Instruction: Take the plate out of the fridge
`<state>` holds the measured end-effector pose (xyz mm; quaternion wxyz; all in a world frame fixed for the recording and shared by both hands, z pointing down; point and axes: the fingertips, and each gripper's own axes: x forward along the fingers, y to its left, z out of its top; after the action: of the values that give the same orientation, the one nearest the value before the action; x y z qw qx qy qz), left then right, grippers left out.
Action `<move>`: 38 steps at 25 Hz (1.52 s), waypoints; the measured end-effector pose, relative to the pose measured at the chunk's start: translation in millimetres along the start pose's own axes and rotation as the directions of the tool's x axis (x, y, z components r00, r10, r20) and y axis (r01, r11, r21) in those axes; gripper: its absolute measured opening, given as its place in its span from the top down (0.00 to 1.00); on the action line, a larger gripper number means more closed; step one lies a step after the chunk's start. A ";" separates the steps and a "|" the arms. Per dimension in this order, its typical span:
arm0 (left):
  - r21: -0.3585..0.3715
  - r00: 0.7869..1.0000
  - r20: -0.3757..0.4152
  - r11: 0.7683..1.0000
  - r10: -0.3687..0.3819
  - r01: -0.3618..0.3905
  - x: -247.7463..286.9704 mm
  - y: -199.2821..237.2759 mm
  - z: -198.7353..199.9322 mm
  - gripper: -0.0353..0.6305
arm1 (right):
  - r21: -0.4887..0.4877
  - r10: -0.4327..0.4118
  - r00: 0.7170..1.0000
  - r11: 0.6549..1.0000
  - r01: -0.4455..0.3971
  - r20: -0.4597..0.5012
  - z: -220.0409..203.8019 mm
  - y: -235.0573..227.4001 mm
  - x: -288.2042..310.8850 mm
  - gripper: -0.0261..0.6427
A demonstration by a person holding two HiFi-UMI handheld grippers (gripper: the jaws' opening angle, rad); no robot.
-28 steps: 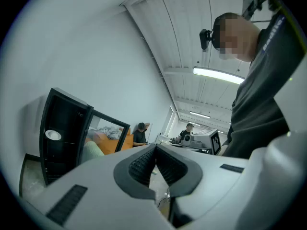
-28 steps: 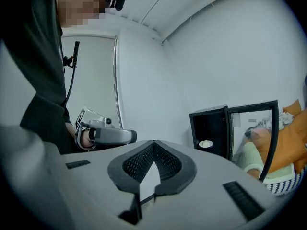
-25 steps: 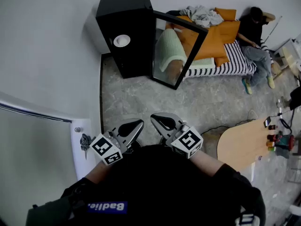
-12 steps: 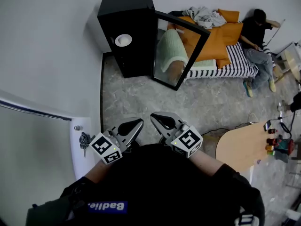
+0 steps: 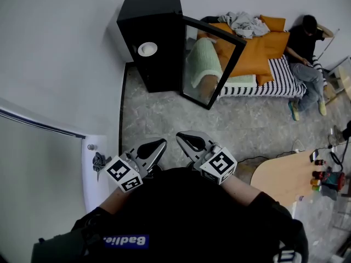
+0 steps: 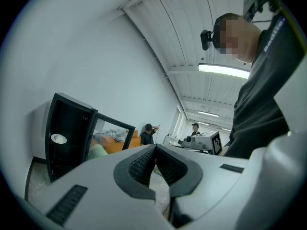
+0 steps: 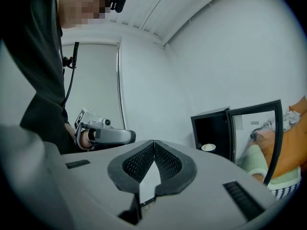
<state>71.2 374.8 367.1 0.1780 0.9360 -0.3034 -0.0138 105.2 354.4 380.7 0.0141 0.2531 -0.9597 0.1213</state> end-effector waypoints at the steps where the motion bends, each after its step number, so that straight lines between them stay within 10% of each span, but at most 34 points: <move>1: 0.001 1.000 0.001 1.000 0.007 -0.007 3.8 -1.5 -0.3 0.94 | 0.002 0.004 1.000 1.000 -0.004 0.000 -0.1 -3.6 -3.1 0.95; 18: -0.035 0.998 0.037 0.999 0.042 -0.040 34.0 37.0 -2.3 0.94 | 0.065 0.064 0.996 0.996 -0.059 -0.063 -11.5 -49.5 13.6 0.95; 38: -0.098 0.996 0.008 0.991 -0.092 0.092 47.8 253.3 70.7 0.94 | 0.149 -0.051 0.992 0.986 0.069 -0.119 6.9 -147.7 201.9 0.95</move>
<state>-42.0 133.8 391.3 0.2224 0.9391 -0.2592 -0.0383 1.8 131.0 425.2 0.0535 0.2747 -0.9371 0.2084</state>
